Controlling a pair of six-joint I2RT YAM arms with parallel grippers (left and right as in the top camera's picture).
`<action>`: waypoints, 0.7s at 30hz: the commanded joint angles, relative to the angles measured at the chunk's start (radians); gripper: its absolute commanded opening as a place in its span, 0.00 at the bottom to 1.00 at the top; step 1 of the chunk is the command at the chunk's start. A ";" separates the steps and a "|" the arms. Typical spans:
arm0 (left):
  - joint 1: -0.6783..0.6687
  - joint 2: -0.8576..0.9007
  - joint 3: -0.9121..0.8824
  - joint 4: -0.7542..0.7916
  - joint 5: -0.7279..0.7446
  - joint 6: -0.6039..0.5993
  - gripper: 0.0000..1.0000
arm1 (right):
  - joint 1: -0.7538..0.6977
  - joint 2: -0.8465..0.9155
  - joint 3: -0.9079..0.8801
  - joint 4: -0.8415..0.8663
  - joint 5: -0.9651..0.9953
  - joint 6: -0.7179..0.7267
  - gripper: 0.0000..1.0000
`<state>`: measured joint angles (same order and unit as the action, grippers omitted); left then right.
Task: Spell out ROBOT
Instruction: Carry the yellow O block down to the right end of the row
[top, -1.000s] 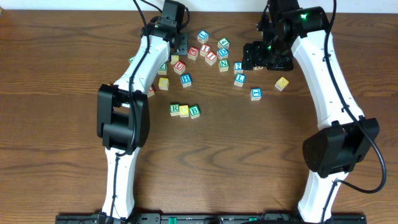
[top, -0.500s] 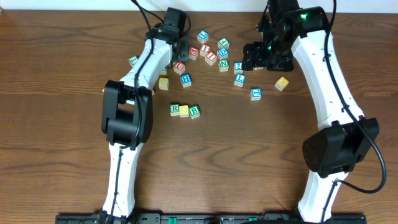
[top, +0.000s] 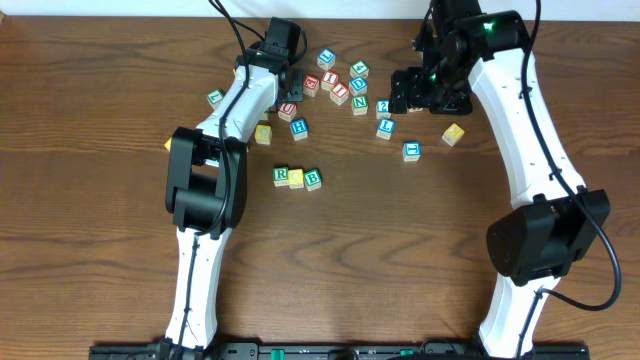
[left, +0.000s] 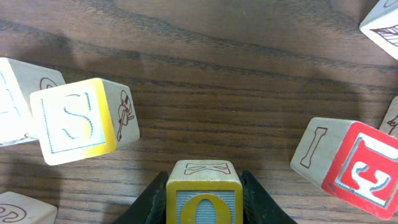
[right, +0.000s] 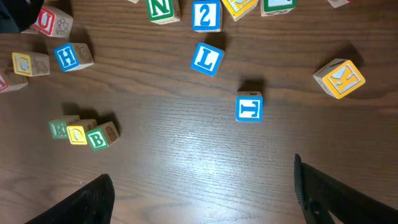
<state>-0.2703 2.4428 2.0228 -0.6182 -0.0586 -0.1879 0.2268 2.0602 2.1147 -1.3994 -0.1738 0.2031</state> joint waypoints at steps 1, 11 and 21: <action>0.003 0.016 -0.008 0.002 -0.006 -0.008 0.25 | 0.004 -0.005 0.015 -0.003 0.011 -0.010 0.88; 0.003 -0.131 -0.008 -0.014 -0.006 -0.007 0.25 | 0.004 -0.005 0.015 0.039 0.013 -0.010 0.90; -0.100 -0.370 -0.008 -0.340 0.031 -0.063 0.25 | -0.048 -0.005 0.015 0.208 0.010 -0.009 0.87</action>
<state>-0.3088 2.0636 2.0205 -0.8608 -0.0570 -0.1913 0.2188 2.0602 2.1147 -1.2140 -0.1642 0.2005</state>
